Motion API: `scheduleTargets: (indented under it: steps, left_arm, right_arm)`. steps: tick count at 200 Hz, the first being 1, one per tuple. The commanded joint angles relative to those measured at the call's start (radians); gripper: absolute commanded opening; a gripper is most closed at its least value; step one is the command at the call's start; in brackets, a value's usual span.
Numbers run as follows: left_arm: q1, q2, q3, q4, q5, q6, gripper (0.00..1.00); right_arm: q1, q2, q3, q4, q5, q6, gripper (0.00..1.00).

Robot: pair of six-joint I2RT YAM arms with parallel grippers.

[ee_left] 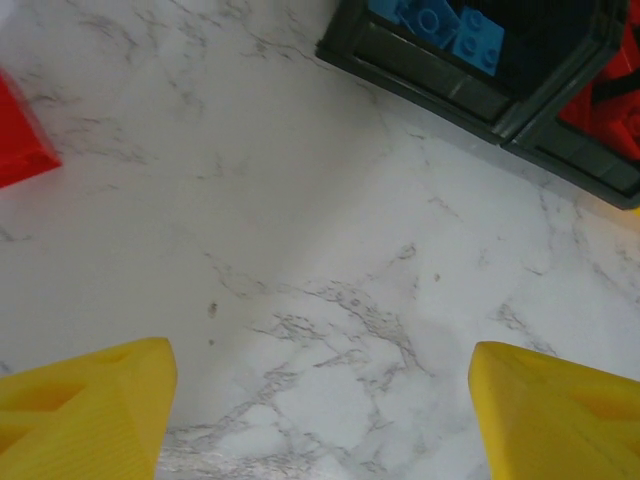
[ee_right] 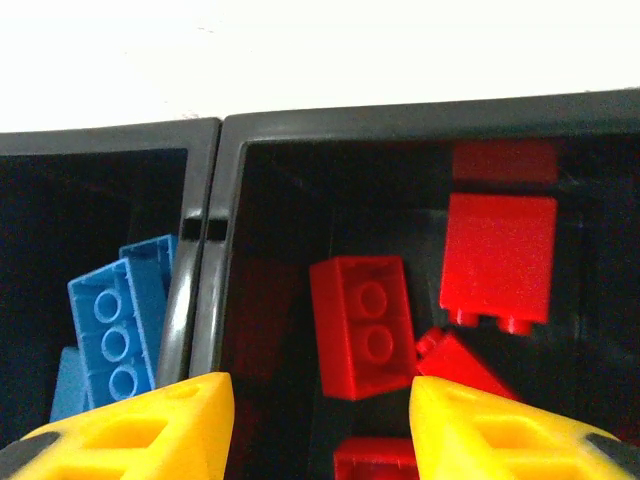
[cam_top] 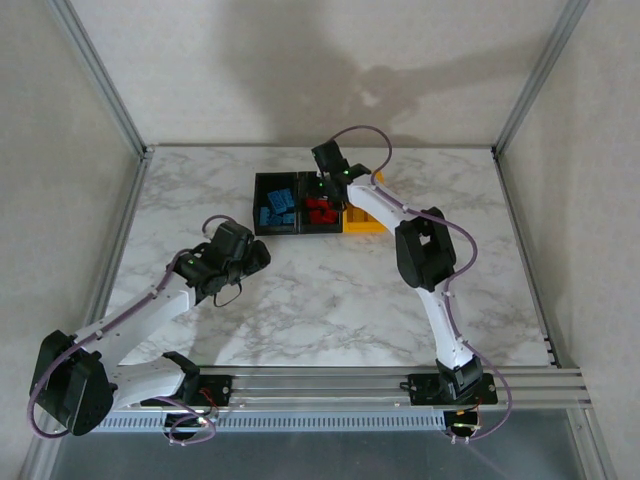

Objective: Sort the legos into containers by color
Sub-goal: Place the lego in the container, then pick up the lego from the middle-left of the table.

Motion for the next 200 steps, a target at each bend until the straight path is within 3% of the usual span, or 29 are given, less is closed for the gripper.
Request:
scheduleTargets:
  steps: [1, 57, 115, 159, 200]
  left_arm:
    - [0.026, 0.008, 0.048, -0.064, -0.074, 0.02, 0.77]
    - [0.132, 0.066, 0.077, -0.111, -0.106, 0.062, 0.73]
    - [0.228, 0.184, 0.062, -0.077, -0.147, 0.066, 0.86]
    - [0.272, 0.273, 0.066, -0.017, -0.133, 0.069, 0.94]
    - [0.306, 0.386, 0.077, 0.004, -0.163, 0.065, 0.9]
  right_arm:
    - [0.006, -0.188, -0.096, 0.07, -0.002, -0.022, 0.5]
    - [0.088, -0.496, -0.437, 0.17, -0.044, -0.088, 0.5]
    - [0.216, -0.84, -0.89, 0.387, -0.181, -0.112, 0.61]
    - [0.289, -0.92, -1.061, 0.458, -0.214, -0.093, 0.65]
    - [0.325, -0.979, -1.127, 0.472, -0.196, -0.06, 0.65]
